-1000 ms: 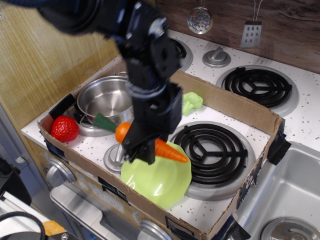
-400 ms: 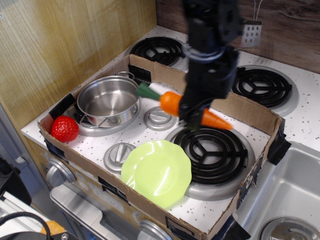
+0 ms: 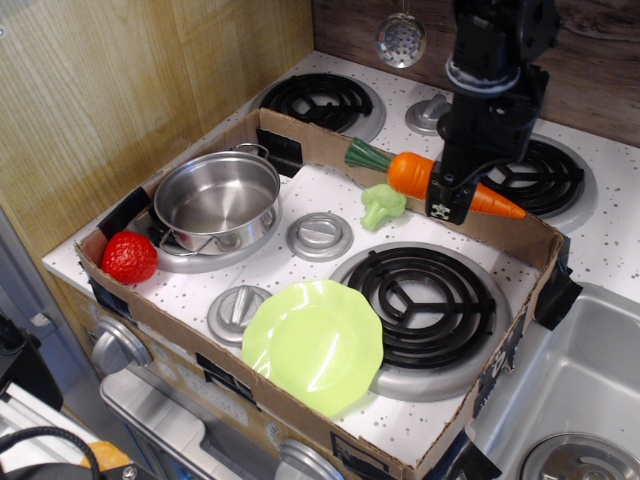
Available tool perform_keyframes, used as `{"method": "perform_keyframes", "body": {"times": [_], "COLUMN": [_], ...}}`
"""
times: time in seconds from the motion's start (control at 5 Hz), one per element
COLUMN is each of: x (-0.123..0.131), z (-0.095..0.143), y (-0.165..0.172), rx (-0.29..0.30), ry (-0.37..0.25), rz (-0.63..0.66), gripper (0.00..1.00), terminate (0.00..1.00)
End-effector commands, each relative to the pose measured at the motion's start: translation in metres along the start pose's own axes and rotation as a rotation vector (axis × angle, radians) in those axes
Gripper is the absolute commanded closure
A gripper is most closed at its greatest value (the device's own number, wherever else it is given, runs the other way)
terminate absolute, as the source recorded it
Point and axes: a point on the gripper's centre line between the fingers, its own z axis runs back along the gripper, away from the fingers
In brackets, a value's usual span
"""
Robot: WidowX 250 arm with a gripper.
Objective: Take carrot off plate
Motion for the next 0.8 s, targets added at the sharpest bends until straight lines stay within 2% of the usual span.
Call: {"method": "perform_keyframes", "body": {"times": [0.0,0.2,0.4,0.6], "x": [-0.002,-0.003,0.001,0.007], "z": [0.003,-0.006,-0.009,-0.014], "y": [0.014,0.009,-0.003,-0.016], "rx": [0.11,0.119,0.1,0.107], "ry": [0.056,0.035,0.006,0.001], "rz": [0.145,0.139,0.142,0.177], "gripper": [1.0,1.0,1.0,1.0], "terminate": [0.0,0.0,0.0,0.0]}}
